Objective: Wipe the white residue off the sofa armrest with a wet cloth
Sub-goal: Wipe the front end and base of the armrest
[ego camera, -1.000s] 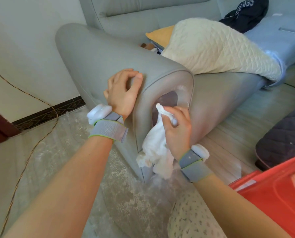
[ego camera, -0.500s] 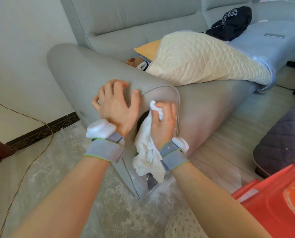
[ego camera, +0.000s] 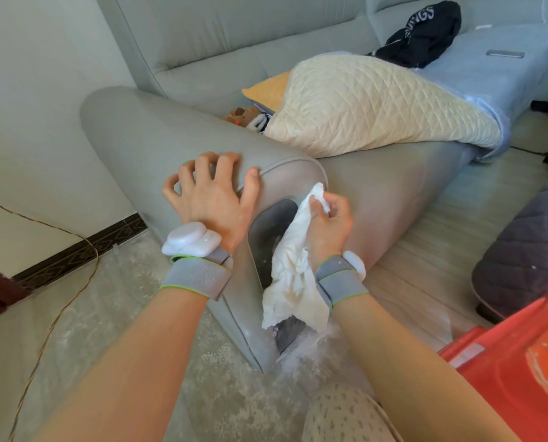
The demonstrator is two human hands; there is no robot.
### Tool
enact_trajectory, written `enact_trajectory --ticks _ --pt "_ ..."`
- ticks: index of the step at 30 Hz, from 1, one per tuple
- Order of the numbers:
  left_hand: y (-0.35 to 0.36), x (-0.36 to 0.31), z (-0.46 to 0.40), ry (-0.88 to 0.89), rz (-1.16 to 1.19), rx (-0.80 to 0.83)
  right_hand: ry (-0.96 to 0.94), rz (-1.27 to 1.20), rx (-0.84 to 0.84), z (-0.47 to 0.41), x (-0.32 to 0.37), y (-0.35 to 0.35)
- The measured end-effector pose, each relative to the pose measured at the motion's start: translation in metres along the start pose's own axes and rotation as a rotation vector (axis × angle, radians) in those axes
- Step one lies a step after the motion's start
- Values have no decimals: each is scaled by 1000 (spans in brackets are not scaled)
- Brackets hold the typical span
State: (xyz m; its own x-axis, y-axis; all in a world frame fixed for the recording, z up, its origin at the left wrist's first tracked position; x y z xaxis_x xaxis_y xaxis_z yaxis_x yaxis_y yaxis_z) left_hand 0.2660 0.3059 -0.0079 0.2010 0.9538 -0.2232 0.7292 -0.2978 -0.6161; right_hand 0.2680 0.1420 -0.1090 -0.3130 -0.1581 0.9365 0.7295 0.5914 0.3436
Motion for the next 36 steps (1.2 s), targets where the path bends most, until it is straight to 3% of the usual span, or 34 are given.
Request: enact_trajectory --ticks 5,8,12,21,25,28,31,36 --pt "-5 -8 -5 10 -69 -19 -255 -65 143 17 47 23" --pt "-5 -20 -17 15 -86 7 -306 -9 129 16 49 29" --pt "6 -32 -24 132 -66 -36 -148 -33 53 6 27 22" --pt "7 -31 -22 122 -23 -96 36 -74 -151 -9 -4 12" --pt "8 -29 -23 83 14 -86 264 -11 -310 -19 -45 -10" --pt "11 -29 -25 41 37 -66 307 60 -248 -27 -57 -19" --pt "10 -29 -24 49 46 -81 177 99 -143 -31 -39 -21" --pt "11 -29 -24 56 44 -97 -384 134 42 -17 27 2"
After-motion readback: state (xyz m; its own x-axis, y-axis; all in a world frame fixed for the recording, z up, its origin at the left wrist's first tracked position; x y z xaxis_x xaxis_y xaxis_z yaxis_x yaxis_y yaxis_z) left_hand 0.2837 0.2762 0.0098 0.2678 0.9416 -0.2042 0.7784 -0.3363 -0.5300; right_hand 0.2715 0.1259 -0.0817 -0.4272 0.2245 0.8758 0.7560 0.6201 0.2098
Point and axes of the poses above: each hand's wrist, its own z-axis away from the middle knuckle, its own y-axis out of the palm, x = y × z, the point moved 5 cm from there along -z, towards the middle knuckle, and after that the axes turned 5 degrees about -x, right-handed, at the moved point
